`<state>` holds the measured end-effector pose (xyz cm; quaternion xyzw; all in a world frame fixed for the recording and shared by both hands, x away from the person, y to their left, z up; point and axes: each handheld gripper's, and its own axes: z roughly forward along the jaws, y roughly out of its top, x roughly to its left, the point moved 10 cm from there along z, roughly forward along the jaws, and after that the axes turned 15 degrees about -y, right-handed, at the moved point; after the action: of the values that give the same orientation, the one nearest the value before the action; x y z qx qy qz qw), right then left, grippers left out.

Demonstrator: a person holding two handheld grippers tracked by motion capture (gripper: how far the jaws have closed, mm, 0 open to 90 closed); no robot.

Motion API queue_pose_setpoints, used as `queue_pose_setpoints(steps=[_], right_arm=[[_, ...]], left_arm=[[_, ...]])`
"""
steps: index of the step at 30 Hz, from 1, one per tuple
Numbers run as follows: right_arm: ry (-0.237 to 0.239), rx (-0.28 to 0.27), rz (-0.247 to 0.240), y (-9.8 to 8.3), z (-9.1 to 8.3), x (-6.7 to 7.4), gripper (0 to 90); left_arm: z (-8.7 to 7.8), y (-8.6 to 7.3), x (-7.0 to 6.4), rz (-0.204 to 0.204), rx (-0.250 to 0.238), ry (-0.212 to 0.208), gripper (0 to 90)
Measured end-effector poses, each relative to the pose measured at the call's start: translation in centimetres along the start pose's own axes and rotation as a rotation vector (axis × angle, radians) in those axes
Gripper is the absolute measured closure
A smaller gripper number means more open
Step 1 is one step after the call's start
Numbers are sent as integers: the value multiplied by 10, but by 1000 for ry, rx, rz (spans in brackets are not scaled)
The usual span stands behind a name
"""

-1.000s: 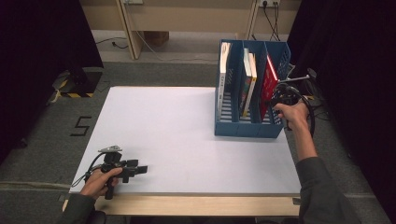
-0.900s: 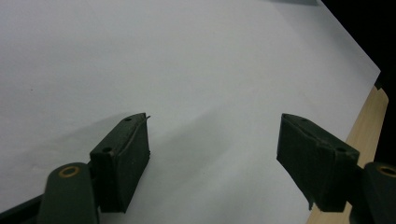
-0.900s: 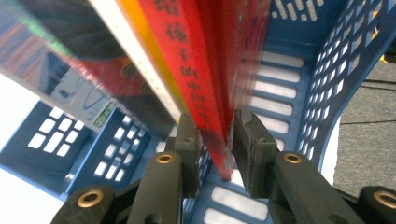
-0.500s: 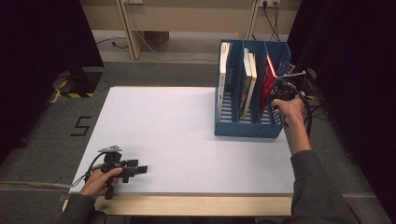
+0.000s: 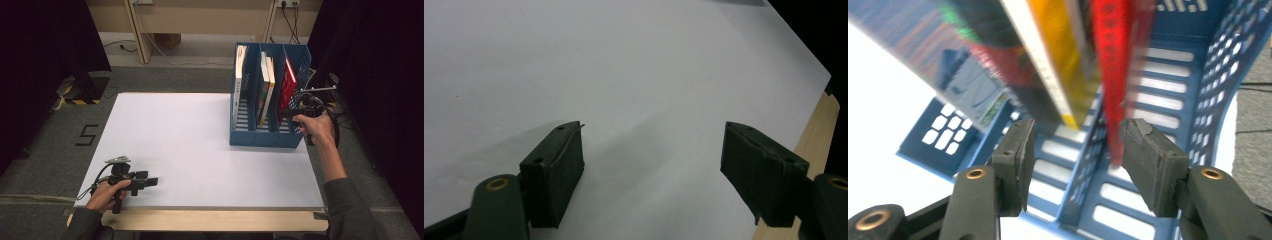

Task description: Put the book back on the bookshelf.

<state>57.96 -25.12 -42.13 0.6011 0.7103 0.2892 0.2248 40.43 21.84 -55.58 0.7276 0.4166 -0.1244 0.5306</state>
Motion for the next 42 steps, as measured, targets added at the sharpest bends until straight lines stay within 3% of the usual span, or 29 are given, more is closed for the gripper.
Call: queue_pose_setpoints(steps=[14, 22, 42], right_arm=[[69, -40, -24, -41, -17, 34, 335], [106, -51, -66, -69, -24, 52, 276], [179, -65, -117, -120, -30, 93, 231]], left_arm=[[0, 0, 0, 11, 2, 2, 243], [1, -1, -1, 20, 4, 9, 243], [1, -2, -1, 38, 13, 17, 242]])
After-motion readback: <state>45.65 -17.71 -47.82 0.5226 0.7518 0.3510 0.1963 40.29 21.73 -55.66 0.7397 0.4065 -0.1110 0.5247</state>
